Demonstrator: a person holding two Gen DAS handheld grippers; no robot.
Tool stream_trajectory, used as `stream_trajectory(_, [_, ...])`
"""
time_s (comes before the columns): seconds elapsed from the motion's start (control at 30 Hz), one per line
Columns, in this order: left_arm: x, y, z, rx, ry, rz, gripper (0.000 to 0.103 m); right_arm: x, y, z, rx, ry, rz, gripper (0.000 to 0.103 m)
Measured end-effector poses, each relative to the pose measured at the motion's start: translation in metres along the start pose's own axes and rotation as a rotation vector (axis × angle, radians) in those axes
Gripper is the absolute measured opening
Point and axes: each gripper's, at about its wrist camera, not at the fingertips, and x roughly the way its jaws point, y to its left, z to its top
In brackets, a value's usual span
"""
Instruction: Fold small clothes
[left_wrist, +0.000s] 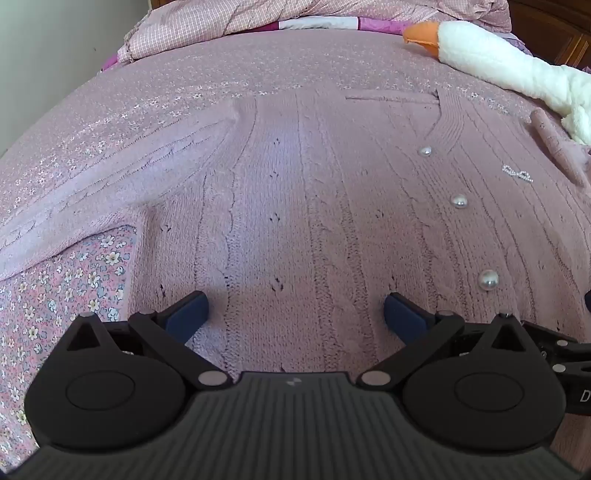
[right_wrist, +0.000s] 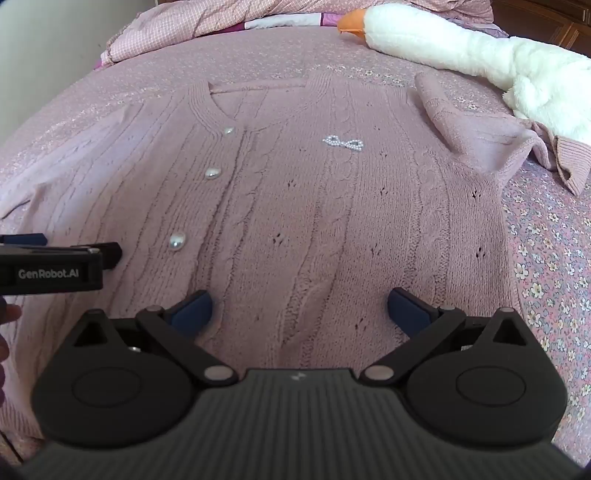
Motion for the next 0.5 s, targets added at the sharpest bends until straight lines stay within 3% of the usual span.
stream_trajectory(0.5, [0.0022, 0.0005, -0.0016, 0.001, 0.009, -0.001, 0.103, 0.0, -0.0005, -0.0014, 0.0, -0.003, -0.001, 0.103])
